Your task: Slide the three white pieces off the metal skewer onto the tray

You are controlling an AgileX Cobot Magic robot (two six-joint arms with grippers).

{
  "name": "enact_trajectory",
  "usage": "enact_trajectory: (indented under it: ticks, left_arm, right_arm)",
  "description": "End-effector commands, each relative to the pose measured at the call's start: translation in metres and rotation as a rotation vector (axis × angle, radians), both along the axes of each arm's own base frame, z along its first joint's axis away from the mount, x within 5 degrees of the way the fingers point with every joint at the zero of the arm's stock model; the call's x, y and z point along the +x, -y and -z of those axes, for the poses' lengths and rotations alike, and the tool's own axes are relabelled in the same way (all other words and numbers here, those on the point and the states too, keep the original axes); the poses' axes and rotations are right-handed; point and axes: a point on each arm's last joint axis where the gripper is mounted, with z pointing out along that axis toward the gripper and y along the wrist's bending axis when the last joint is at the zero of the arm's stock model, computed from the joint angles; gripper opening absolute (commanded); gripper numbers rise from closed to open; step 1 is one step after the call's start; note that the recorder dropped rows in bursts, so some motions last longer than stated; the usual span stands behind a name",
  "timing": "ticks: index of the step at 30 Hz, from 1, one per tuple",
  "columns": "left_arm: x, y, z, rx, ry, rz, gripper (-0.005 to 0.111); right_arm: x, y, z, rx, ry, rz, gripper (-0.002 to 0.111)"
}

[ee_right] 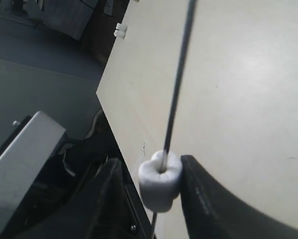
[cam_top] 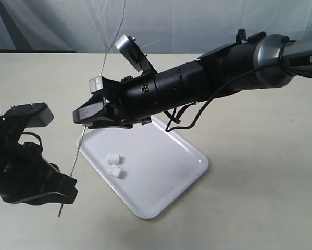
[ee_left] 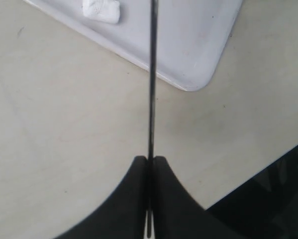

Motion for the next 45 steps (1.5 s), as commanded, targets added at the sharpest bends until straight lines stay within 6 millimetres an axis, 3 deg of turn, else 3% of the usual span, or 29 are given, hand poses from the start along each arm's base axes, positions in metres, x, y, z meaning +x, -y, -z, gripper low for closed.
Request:
enact_trajectory:
  ticks: [1, 14, 35, 40, 42, 45]
  left_arm:
    - [0.0008, 0.0011, -0.0011, -0.003, 0.005, 0.007, 0.0]
    - [0.0011, 0.0005, -0.0008, 0.006, 0.011, 0.011, 0.0]
    - [0.0009, -0.0011, 0.0002, 0.028, 0.017, 0.027, 0.0]
    - [0.0002, -0.0017, 0.0006, 0.037, 0.014, 0.037, 0.0]
    - [0.0002, -0.0017, 0.0006, 0.037, 0.014, 0.037, 0.0]
    - [-0.0005, -0.0022, 0.001, 0.045, 0.01, 0.045, 0.0]
  right_arm:
    - [0.0013, 0.0002, -0.0039, 0.021, 0.01, 0.009, 0.031]
    - [0.0037, 0.0006, -0.0024, 0.003, 0.02, 0.034, 0.021]
    - [0.005, 0.0008, -0.0018, -0.004, 0.024, 0.048, 0.02]
    - [0.0058, 0.0008, -0.002, -0.002, 0.019, 0.059, 0.004]
    - [0.0064, 0.0005, -0.0029, 0.008, 0.011, 0.07, 0.004]
    - [0.0072, 0.0001, -0.0039, 0.02, 0.003, 0.081, 0.013]
